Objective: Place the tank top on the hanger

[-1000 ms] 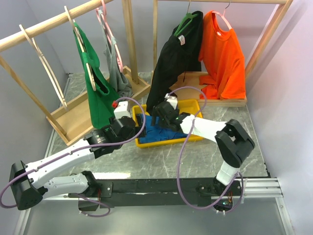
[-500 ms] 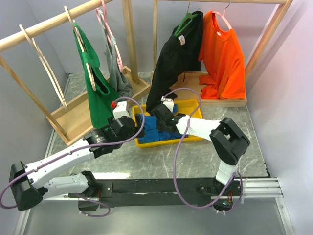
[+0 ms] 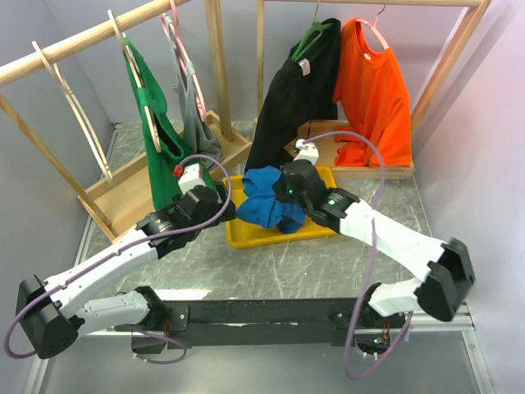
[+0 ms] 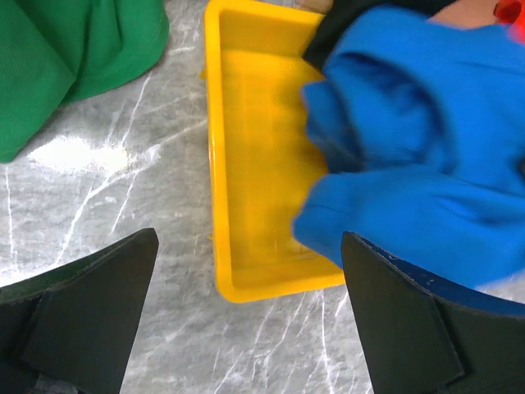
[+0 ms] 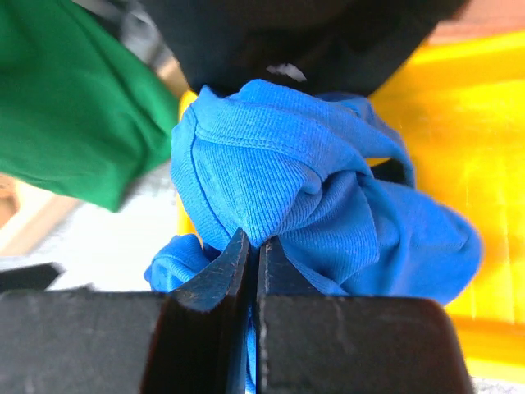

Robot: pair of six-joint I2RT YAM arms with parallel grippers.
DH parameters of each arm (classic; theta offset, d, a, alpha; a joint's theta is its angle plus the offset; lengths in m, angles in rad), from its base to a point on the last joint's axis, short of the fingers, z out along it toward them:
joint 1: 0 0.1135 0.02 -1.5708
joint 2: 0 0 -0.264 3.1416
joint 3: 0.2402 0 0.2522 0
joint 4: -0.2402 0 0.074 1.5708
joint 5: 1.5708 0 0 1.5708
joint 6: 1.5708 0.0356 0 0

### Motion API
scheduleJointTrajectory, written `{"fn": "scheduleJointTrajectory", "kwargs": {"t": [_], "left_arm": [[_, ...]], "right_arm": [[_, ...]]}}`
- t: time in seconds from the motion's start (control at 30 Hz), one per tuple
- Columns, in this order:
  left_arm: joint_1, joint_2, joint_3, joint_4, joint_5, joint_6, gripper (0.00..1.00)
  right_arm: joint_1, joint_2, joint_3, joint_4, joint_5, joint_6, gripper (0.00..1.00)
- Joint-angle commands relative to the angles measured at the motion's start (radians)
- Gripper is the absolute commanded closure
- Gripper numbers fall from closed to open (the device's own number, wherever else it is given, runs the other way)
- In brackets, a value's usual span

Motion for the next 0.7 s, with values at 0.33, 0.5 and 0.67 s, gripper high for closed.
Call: {"fn": "scheduleJointTrajectory", "kwargs": {"t": [0.33, 0.5, 0.67], "left_arm": [[0.047, -0.062, -0.001, 0.039, 0.050, -0.002, 0.00], [0.062, -0.077, 0.029, 0.000, 0.030, 0.001, 0.01], [0.070, -0.078, 0.019, 0.000, 0.035, 0.015, 0.00]], "right_arm": [[0.045, -0.298, 0.007, 0.032, -0.122, -0.029, 1.00], [0.169, -0.258, -0.048, 0.036, -0.162, 0.002, 0.84], [0.251, -0.249, -0.255, 0.173, -0.191, 0.063, 0.40]]}}
